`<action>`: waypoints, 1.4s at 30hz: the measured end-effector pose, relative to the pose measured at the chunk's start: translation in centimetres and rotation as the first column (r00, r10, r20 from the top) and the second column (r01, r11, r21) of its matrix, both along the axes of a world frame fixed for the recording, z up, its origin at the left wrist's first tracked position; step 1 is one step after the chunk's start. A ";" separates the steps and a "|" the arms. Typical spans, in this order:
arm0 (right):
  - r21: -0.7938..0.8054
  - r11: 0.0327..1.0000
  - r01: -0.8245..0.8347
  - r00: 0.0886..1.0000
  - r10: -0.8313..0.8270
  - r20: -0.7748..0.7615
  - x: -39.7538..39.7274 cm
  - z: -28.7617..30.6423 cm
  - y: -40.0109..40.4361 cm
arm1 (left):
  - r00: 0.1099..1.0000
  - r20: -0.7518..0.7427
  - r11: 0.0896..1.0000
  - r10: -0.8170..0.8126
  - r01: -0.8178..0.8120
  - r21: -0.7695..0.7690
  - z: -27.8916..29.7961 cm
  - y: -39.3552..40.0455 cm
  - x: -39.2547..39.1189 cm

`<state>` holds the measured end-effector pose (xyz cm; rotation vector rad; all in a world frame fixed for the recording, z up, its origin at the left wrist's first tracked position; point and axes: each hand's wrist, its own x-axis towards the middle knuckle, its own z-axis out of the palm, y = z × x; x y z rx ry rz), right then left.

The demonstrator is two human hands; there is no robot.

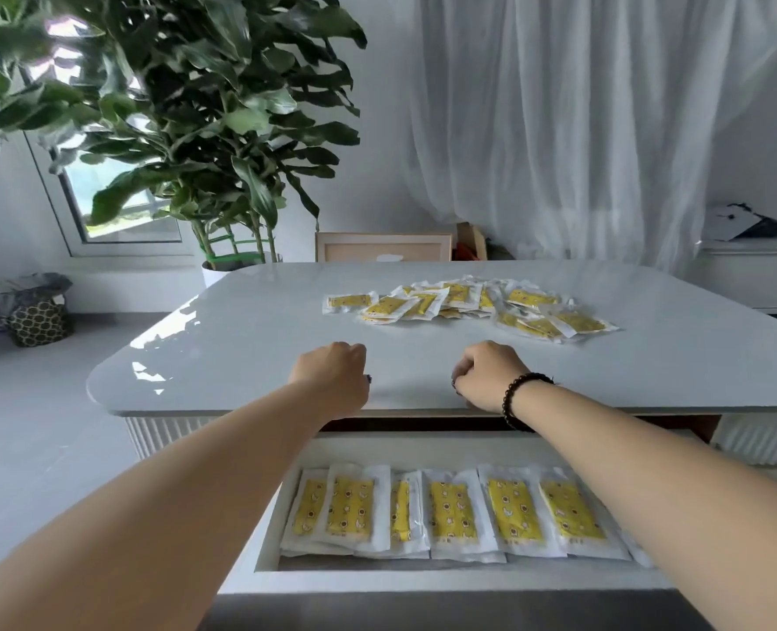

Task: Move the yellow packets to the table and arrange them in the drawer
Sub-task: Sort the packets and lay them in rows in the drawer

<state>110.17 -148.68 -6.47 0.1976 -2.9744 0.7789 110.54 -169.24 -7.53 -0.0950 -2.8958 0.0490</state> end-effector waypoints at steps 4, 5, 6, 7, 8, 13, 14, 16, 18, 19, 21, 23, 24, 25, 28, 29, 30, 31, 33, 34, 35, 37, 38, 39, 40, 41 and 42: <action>0.021 0.998 0.061 0.998 -0.061 -0.007 -3.2 -1.5 0.4 | 0.983 -0.086 0.985 -0.160 0.154 -0.074 -1.9 -0.1 -2.8; 0.021 0.997 0.071 0.997 -0.071 -0.012 -4.1 -1.9 0.4 | 0.972 -0.103 0.976 -0.209 0.200 -0.088 -2.5 -0.2 -3.5; 0.020 0.997 0.078 0.997 -0.078 -0.016 -4.9 -2.3 0.3 | 0.964 -0.121 0.971 -0.236 0.229 -0.063 -3.1 -0.2 -4.2; 0.016 0.996 0.085 0.996 -0.084 -0.019 -5.9 -2.8 0.2 | 0.959 -0.142 0.969 -0.245 0.246 -0.010 -3.6 -0.2 -5.0; 0.010 0.996 0.092 0.995 -0.092 -0.027 -6.8 -3.3 0.1 | 0.955 -0.175 0.965 -0.241 0.255 0.062 -3.9 -0.3 -5.9; 0.046 0.992 0.114 0.974 -0.103 -0.202 -11.1 -5.4 0.3 | 0.967 -0.251 0.919 -0.048 0.141 0.367 -4.8 -0.4 -11.8; 0.035 0.994 0.104 0.968 -0.093 -0.235 -12.1 -5.5 0.3 | 0.969 -0.245 0.917 -0.041 0.134 0.375 -4.9 -0.4 -13.1; 0.036 0.997 0.072 0.955 -0.058 -0.290 -14.1 -5.5 0.0 | 0.969 -0.232 0.918 -0.085 0.167 0.360 -5.0 -0.1 -15.5; 0.083 0.996 0.039 0.940 -0.008 -0.341 -16.1 -5.6 -0.4 | 0.970 -0.191 0.920 -0.150 0.207 0.331 -5.0 0.3 -17.3; 0.104 0.994 0.023 0.935 0.015 -0.353 -17.0 -5.7 -0.6 | 0.972 -0.162 0.924 -0.172 0.216 0.315 -5.0 0.5 -18.0; 0.112 0.994 -0.008 0.939 0.045 -0.340 -18.5 -5.9 -1.0 | 0.973 -0.106 0.937 -0.205 0.226 0.266 -5.0 0.9 -19.1; 0.107 0.993 -0.046 0.944 0.078 -0.320 -19.5 -6.0 -1.3 | 0.972 -0.052 0.945 -0.231 0.236 0.225 -5.1 1.3 -19.7; 0.109 0.992 -0.069 0.943 0.101 -0.317 -19.8 -6.0 -1.4 | 0.972 -0.038 0.946 -0.232 0.235 0.222 -5.1 1.4 -19.9; 0.110 0.990 -0.089 0.941 0.120 -0.317 -19.9 -6.0 -1.4 | 0.972 -0.046 0.944 -0.229 0.234 0.231 -5.1 1.3 -20.1; 0.080 0.990 -0.119 0.933 0.139 -0.333 -19.8 -6.1 -1.4 | 0.954 -0.207 0.901 -0.215 0.275 0.335 -5.0 1.0 -19.8; 0.042 0.990 -0.132 0.930 0.138 -0.341 -19.6 -6.1 -1.4 | 0.945 -0.266 0.875 -0.190 0.286 0.391 -4.8 0.9 -19.5; -0.016 0.989 -0.148 0.928 0.133 -0.349 -19.5 -6.1 -1.4 | 0.939 -0.310 0.848 -0.152 0.285 0.447 -4.7 0.8 -19.1; -0.087 0.982 -0.165 0.926 0.123 -0.357 -19.3 -6.0 -1.5 | 0.933 -0.341 0.825 -0.112 0.279 0.492 -4.6 0.8 -18.8; -0.225 0.957 -0.185 0.920 0.088 -0.382 -18.8 -6.0 -1.6 | 0.926 -0.374 0.805 -0.051 0.260 0.533 -4.4 0.7 -18.4; -0.274 0.943 -0.191 0.915 0.069 -0.398 -18.6 -6.0 -1.7 | 0.925 -0.378 0.789 -0.027 0.252 0.560 -4.3 0.7 -18.4; -0.304 0.933 -0.195 0.909 0.056 -0.413 -18.4 -6.0 -1.8 | 0.927 -0.376 0.752 0.002 0.247 0.612 -4.1 0.6 -18.4; -0.313 0.927 -0.204 0.903 0.054 -0.426 -18.2 -6.1 -2.0 | 0.931 -0.354 0.597 0.084 0.238 0.766 -3.8 0.3 -18.4; -0.305 0.928 -0.213 0.902 0.066 -0.427 -18.1 -6.2 -2.1 | 0.932 -0.337 0.485 0.131 0.236 0.842 -3.6 0.1 -18.3; -0.298 0.928 -0.224 0.903 0.082 -0.421 -18.0 -6.2 -2.2 | 0.934 -0.314 0.347 0.169 0.242 0.906 -3.4 -0.1 -18.2; -0.293 0.926 -0.238 0.906 0.102 -0.412 -17.9 -6.2 -2.4 | 0.940 -0.284 0.190 0.191 0.248 0.950 -3.3 -0.3 -18.1; -0.289 0.923 -0.255 0.908 0.126 -0.399 -17.8 -6.2 -2.6 | 0.949 -0.251 0.043 0.193 0.248 0.968 -3.3 -0.3 -17.9; -0.279 0.921 -0.272 0.910 0.153 -0.384 -17.6 -6.3 -2.9 | 0.958 -0.223 -0.069 0.179 0.238 0.969 -3.2 -0.2 -17.8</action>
